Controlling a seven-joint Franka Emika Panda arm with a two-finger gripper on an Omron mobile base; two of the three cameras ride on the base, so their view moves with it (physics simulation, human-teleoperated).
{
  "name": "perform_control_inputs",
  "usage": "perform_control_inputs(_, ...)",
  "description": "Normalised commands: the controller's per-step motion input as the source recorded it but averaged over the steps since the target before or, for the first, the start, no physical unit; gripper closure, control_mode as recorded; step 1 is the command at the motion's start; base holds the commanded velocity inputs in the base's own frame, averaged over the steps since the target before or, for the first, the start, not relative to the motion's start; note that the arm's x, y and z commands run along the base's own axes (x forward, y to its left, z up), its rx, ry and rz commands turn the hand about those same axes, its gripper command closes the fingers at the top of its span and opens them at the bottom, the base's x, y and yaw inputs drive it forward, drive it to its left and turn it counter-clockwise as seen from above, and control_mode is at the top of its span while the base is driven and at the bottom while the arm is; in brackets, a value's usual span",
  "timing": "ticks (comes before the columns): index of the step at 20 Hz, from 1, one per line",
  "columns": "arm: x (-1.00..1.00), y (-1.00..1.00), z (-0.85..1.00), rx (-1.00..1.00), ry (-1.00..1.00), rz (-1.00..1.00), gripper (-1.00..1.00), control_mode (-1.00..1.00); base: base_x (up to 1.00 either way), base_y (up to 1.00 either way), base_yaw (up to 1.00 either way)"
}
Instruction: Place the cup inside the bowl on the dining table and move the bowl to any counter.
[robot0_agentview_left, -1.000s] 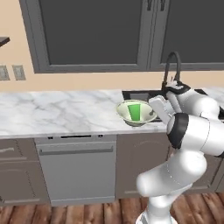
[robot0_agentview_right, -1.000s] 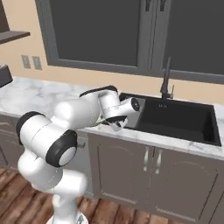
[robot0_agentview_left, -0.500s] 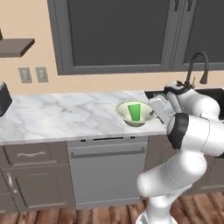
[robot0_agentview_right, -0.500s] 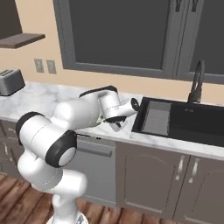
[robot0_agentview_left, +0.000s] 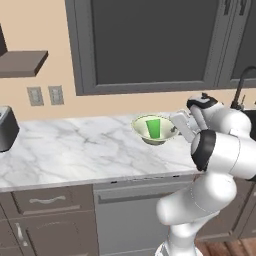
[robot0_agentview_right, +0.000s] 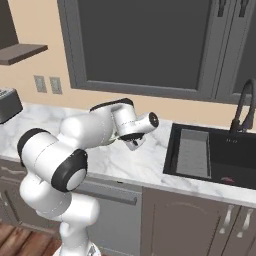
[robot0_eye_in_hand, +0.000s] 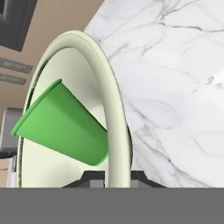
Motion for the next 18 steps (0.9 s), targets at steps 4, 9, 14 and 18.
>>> perform_control_inputs(4, 0.00, 0.00, 0.00, 0.00, 0.00, 0.00, 1.00, 1.00, 0.45, 0.33, -0.05)
perform_control_inputs(9, 0.00, 0.00, 0.00, 0.00, 0.00, 0.00, 1.00, 1.00, 0.43, 0.47, -0.06)
perform_control_inputs(14, 0.00, 0.00, 0.00, 0.00, 0.00, 0.00, 1.00, 1.00, 0.35, 0.43, -0.05)
perform_control_inputs(18, 0.00, 0.00, 0.00, 0.00, 0.00, 0.00, 1.00, 1.00, 0.56, 0.34, -0.04)
